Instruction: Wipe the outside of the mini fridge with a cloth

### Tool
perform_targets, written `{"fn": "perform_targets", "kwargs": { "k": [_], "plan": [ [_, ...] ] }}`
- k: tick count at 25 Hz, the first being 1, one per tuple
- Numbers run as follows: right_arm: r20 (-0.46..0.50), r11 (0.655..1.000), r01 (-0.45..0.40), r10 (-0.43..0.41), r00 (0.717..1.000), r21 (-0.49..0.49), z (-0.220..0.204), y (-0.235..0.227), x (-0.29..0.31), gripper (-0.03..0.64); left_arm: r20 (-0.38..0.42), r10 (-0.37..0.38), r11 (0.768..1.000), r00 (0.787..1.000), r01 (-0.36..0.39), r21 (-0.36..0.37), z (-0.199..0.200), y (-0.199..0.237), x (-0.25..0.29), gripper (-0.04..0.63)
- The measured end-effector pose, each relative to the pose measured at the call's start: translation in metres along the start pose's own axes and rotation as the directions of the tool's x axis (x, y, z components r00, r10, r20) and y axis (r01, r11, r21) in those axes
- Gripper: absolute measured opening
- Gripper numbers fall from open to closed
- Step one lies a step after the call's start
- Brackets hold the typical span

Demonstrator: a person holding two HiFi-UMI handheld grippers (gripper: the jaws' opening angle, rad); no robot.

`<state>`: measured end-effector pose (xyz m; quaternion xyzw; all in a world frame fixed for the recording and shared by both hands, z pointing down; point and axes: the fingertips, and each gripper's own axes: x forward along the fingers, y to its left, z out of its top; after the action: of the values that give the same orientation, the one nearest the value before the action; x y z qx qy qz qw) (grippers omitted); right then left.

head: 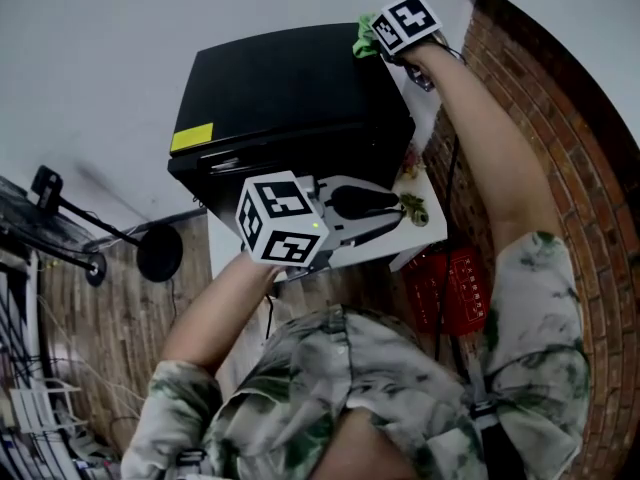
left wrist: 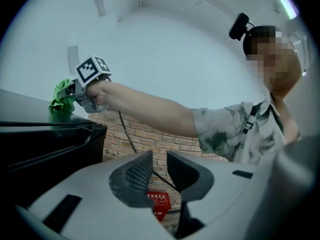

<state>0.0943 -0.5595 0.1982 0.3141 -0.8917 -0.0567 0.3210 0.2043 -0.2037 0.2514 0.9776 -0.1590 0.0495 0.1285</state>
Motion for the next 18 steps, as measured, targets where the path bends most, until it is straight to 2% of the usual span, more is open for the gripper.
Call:
{"fn": "perform_targets", "kwargs": {
  "k": [6,10,18],
  "plan": [
    [0.174,0.996,-0.085,0.082,0.981,0.014,0.007,-0.004,-0.030,0.115,0.069,0.044,0.999,0.997,-0.043,-0.014,0.010,-0.002,0.012,0.091],
    [0.248,0.995,-0.098,0.095,0.964,0.002,0.004,-0.011,-0.056,0.115,0.062,0.090,0.996,0.994,-0.091,0.004,0.004,0.000,0.016,0.091],
    [0.236,0.999,-0.039,0.031,0.971,0.032,-0.024,-0.032,-0.086,0.115,0.031,0.033,0.999,0.999,-0.034,0.016,-0.001,-0.019,0.017,0.091]
  ]
}}
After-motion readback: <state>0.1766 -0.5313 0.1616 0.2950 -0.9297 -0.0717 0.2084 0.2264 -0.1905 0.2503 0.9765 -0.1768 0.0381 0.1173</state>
